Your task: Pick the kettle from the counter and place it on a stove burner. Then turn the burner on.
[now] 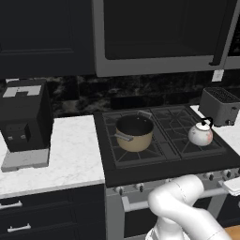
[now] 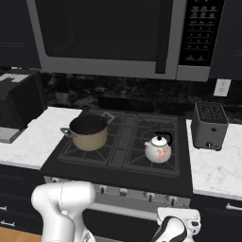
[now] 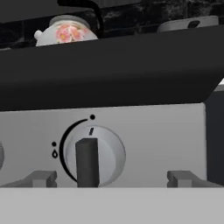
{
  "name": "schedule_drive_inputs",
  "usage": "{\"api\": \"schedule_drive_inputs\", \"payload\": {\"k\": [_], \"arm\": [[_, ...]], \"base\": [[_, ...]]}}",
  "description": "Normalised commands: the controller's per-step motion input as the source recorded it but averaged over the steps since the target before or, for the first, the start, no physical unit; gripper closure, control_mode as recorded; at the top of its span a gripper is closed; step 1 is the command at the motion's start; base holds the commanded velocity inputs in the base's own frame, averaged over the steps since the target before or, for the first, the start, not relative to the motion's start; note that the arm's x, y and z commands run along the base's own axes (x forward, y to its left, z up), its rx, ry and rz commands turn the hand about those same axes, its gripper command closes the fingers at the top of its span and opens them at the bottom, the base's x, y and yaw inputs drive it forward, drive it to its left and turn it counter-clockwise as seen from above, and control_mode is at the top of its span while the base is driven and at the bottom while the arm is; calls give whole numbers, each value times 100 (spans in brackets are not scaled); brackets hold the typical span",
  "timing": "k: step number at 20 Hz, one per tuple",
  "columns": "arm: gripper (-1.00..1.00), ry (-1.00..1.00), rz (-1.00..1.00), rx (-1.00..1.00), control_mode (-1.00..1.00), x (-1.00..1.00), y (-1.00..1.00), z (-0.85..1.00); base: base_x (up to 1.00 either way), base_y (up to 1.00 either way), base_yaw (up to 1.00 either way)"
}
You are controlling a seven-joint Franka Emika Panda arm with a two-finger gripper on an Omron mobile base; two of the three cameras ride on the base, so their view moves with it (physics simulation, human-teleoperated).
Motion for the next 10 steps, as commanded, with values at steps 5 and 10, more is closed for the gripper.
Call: {"api": "schedule_drive_inputs", "payload": {"k": [5,10], "arm": [[-100,-3,0,0,-100,-9,16,14],[-100,-3,0,-1,-100,-12,18,21]], "base": [[0,0,0],[0,0,0]]}}
